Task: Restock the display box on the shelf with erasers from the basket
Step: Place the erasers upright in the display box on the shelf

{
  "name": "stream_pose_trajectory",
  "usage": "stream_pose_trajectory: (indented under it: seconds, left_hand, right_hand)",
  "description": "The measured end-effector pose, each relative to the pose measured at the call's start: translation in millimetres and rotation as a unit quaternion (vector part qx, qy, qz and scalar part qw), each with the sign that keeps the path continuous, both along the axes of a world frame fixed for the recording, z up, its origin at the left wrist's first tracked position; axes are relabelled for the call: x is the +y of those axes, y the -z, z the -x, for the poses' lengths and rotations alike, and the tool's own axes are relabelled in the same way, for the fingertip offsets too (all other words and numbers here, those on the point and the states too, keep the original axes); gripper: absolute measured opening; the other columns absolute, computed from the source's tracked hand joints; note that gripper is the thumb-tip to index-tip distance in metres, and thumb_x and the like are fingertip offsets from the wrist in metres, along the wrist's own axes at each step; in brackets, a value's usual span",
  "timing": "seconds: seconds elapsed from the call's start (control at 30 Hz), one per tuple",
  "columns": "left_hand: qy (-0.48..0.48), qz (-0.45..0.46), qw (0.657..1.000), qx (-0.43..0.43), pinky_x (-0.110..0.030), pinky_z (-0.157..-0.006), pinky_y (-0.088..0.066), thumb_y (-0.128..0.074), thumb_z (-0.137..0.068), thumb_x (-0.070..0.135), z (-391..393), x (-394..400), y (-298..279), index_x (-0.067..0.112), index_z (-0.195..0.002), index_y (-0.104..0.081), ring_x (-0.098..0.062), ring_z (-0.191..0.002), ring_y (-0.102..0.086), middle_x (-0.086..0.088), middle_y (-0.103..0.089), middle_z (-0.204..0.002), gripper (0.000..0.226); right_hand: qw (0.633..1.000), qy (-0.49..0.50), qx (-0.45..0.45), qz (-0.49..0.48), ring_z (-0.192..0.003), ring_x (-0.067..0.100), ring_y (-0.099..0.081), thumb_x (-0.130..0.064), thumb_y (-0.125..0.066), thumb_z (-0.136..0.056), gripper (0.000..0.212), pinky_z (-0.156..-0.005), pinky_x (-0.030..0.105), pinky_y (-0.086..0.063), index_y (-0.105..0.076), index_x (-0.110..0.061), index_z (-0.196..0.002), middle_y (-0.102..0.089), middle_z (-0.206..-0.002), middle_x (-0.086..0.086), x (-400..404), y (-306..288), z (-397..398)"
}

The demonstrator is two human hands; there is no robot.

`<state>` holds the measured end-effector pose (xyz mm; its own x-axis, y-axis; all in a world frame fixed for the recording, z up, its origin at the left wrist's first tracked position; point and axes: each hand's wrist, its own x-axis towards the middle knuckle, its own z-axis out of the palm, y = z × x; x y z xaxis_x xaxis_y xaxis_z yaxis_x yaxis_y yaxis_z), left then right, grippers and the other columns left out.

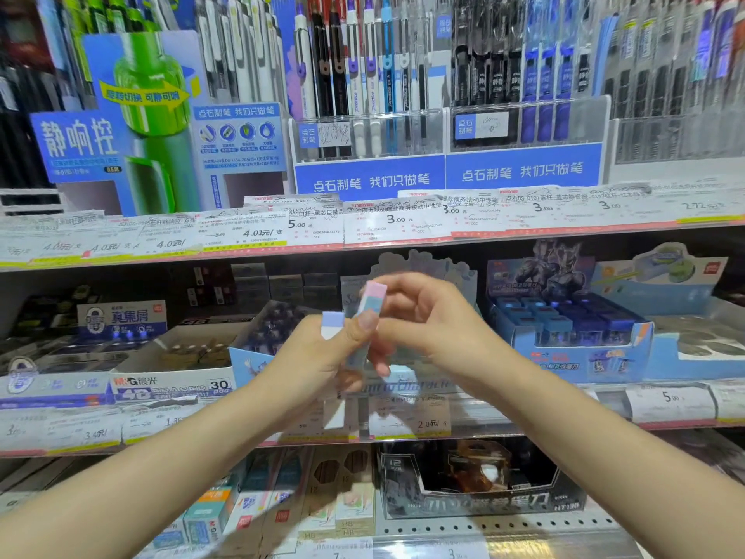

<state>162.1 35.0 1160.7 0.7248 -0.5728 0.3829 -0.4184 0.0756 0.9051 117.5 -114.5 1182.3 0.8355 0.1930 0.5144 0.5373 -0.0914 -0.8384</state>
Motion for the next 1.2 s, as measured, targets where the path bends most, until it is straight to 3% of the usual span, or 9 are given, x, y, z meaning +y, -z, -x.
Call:
stream_pose_trajectory:
  seconds: [0.1, 0.23, 0.3, 0.43, 0.53, 0.67, 0.73, 0.93, 1.2]
  left_hand:
    - [-0.070, -0.054, 0.995, -0.040, -0.022, -0.046, -0.034, -0.078, -0.056, 0.059, -1, 9, -1, 0.010, -0.071, -0.071, -0.006, -0.039, -0.041, -0.014, -0.060, -0.064, 0.052]
    - [-0.116, -0.170, 0.968, -0.141, -0.010, -0.058, -0.045, -0.078, -0.061, 0.038, 7, 20, 2, 0.025, -0.092, -0.068, 0.003, -0.055, -0.054, 0.001, -0.071, -0.082, 0.035]
    - [-0.110, -0.200, 0.962, -0.147, -0.005, -0.056, -0.039, -0.079, -0.066, 0.032, 9, 24, 6, 0.025, -0.099, -0.066, 0.010, -0.051, -0.051, 0.009, -0.069, -0.091, 0.036]
    - [-0.086, -0.245, 0.956, -0.137, -0.003, -0.064, -0.040, -0.071, -0.056, 0.056, 1, 29, 12, 0.037, -0.107, -0.063, 0.020, -0.076, -0.055, 0.023, -0.062, -0.115, 0.055]
    - [-0.066, -0.264, 0.955, -0.118, -0.008, -0.073, -0.041, -0.074, -0.060, 0.054, 0, 27, 12, 0.038, -0.110, -0.062, 0.021, -0.092, -0.055, 0.024, -0.063, -0.115, 0.054]
    - [-0.055, -0.255, 0.959, -0.114, -0.006, -0.054, -0.039, -0.078, -0.070, 0.022, 0, 28, 10, 0.023, -0.116, -0.061, 0.018, -0.051, -0.052, 0.014, -0.063, -0.117, 0.049]
    - [-0.052, -0.251, 0.960, -0.112, -0.006, -0.054, -0.040, -0.077, -0.072, 0.019, -2, 29, 10, 0.023, -0.116, -0.061, 0.018, -0.049, -0.052, 0.012, -0.064, -0.118, 0.047]
    - [-0.039, -0.244, 0.963, -0.103, -0.010, -0.071, -0.049, -0.076, -0.075, 0.020, -10, 32, 11, 0.031, -0.107, -0.064, 0.014, -0.102, -0.059, 0.016, -0.066, -0.115, 0.037]
    - [-0.038, -0.247, 0.964, -0.094, -0.016, -0.076, -0.054, -0.075, -0.076, 0.012, -13, 32, 10, 0.028, -0.108, -0.066, 0.012, -0.107, -0.058, 0.020, -0.068, -0.110, 0.037]
  right_hand:
    - [0.999, 0.028, -0.013, -0.033, -0.067, 0.007, -0.063, 0.006, -0.060, -0.080, 0.024, -0.067, 0.017, -0.054, -0.056, -0.012, -0.095, -0.063, -0.079, 0.004, -12, -7, -9]
    - [0.988, 0.130, -0.055, 0.060, -0.083, 0.023, -0.061, 0.002, -0.064, -0.079, 0.041, -0.083, 0.038, -0.052, -0.050, -0.022, -0.108, -0.059, -0.100, 0.023, -27, -4, -29]
    - [0.978, 0.168, -0.068, 0.105, -0.075, 0.021, -0.060, 0.000, -0.065, -0.078, 0.043, -0.076, 0.027, -0.049, -0.049, -0.036, -0.096, -0.056, -0.092, 0.012, -31, 2, -38]
    - [0.969, 0.200, -0.073, 0.123, -0.059, 0.005, -0.057, -0.001, -0.066, -0.078, 0.038, -0.071, 0.011, -0.043, -0.052, -0.033, -0.094, -0.052, -0.099, 0.003, -31, 14, -53]
    - [0.971, 0.187, -0.072, 0.129, -0.068, 0.015, -0.053, 0.002, -0.064, -0.078, 0.036, -0.070, 0.011, -0.045, -0.054, -0.025, -0.098, -0.052, -0.089, -0.001, -27, 20, -63]
    - [0.972, 0.183, -0.064, 0.131, -0.068, 0.008, -0.050, 0.006, -0.065, -0.076, 0.035, -0.067, 0.005, -0.043, -0.057, -0.014, -0.104, -0.050, -0.079, -0.012, -25, 22, -72]
    - [0.974, 0.181, -0.057, 0.125, -0.069, 0.006, -0.051, 0.006, -0.065, -0.076, 0.035, -0.068, 0.005, -0.044, -0.057, -0.015, -0.103, -0.050, -0.080, -0.012, -26, 25, -76]
    - [0.980, 0.172, -0.044, 0.094, -0.071, 0.008, -0.053, 0.008, -0.064, -0.076, 0.035, -0.069, 0.005, -0.048, -0.054, -0.019, -0.096, -0.051, -0.080, -0.009, -27, 27, -80]
    - [0.952, 0.196, -0.124, 0.198, -0.074, 0.010, -0.056, 0.004, -0.061, -0.077, 0.019, -0.072, 0.014, -0.047, -0.068, -0.011, -0.088, -0.056, -0.086, -0.009, -28, 31, -80]
